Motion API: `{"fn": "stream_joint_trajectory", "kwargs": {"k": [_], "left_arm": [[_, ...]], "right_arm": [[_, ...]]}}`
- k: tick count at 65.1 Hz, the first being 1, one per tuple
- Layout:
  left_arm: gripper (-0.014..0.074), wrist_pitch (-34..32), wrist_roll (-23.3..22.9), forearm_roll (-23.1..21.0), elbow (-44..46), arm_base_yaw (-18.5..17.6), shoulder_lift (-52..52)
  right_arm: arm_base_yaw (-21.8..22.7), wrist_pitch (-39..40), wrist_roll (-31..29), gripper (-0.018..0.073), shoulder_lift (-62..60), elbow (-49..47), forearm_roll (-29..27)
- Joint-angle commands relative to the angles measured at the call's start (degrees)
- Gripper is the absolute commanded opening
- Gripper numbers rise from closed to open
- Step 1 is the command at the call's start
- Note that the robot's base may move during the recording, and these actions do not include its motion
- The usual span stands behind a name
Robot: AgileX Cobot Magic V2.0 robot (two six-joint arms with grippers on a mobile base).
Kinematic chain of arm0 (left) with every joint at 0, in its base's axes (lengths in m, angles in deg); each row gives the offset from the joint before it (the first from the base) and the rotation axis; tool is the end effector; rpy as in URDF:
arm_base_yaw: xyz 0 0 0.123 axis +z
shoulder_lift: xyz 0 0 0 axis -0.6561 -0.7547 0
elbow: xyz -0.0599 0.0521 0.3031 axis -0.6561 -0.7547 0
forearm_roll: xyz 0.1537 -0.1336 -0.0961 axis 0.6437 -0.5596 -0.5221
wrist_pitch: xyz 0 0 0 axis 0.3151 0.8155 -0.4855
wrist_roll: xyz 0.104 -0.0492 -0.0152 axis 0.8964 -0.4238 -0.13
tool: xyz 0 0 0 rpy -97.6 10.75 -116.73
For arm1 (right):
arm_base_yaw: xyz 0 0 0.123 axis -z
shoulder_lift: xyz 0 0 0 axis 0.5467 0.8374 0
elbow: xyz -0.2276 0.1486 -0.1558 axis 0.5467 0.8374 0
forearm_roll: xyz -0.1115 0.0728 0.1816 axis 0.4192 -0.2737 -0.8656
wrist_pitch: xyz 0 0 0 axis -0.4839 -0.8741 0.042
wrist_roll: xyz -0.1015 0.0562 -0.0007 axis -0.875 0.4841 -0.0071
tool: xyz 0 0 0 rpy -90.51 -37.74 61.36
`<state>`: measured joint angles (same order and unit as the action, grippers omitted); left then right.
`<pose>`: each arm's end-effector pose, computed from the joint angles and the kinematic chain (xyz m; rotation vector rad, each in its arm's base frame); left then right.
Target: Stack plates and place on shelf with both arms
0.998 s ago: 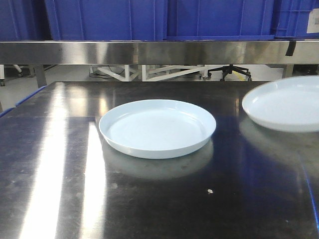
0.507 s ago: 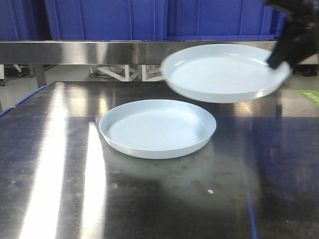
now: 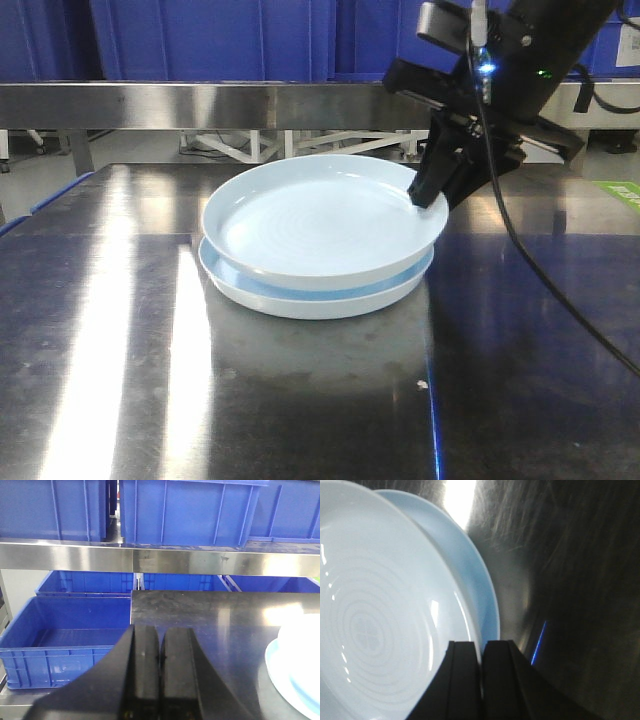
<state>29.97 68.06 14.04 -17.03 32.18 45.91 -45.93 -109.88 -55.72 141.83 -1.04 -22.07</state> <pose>0.0665 -0.0116 0.2822 0.1007 1.6456 -0.1592 0.3598 0.1226 0.2567 -0.1099 2.7636 0.6007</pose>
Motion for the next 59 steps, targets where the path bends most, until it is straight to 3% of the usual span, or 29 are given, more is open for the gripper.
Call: {"fn": "stream_joint_trajectory", "kwargs": {"k": [1,15,25,30,59], "left_arm": [[0.0082,-4.4,0.0,-0.5,2.1,0.0,-0.1],[0.0082,-4.4,0.0,-0.5,2.1,0.0,-0.1],[0.0082,-4.4,0.0,-0.5,2.1,0.0,-0.1],[0.0082,-4.4,0.0,-0.5,2.1,0.0,-0.1],[0.0082,-4.4,0.0,-0.5,2.1,0.0,-0.1]], "right_arm": [[-0.1,2.6,0.0,0.0062,-2.3,-1.3,-2.1],[-0.6,2.9,0.2,0.0095,-1.3,-1.3,-1.3],[-1.2,3.1,1.4,0.0319,-1.2,-1.3,0.7],[-1.2,3.0,1.4,0.0386,-1.2,-1.3,1.6],[-3.0,4.0,1.9,0.0396,-1.0,0.6,4.4]]}}
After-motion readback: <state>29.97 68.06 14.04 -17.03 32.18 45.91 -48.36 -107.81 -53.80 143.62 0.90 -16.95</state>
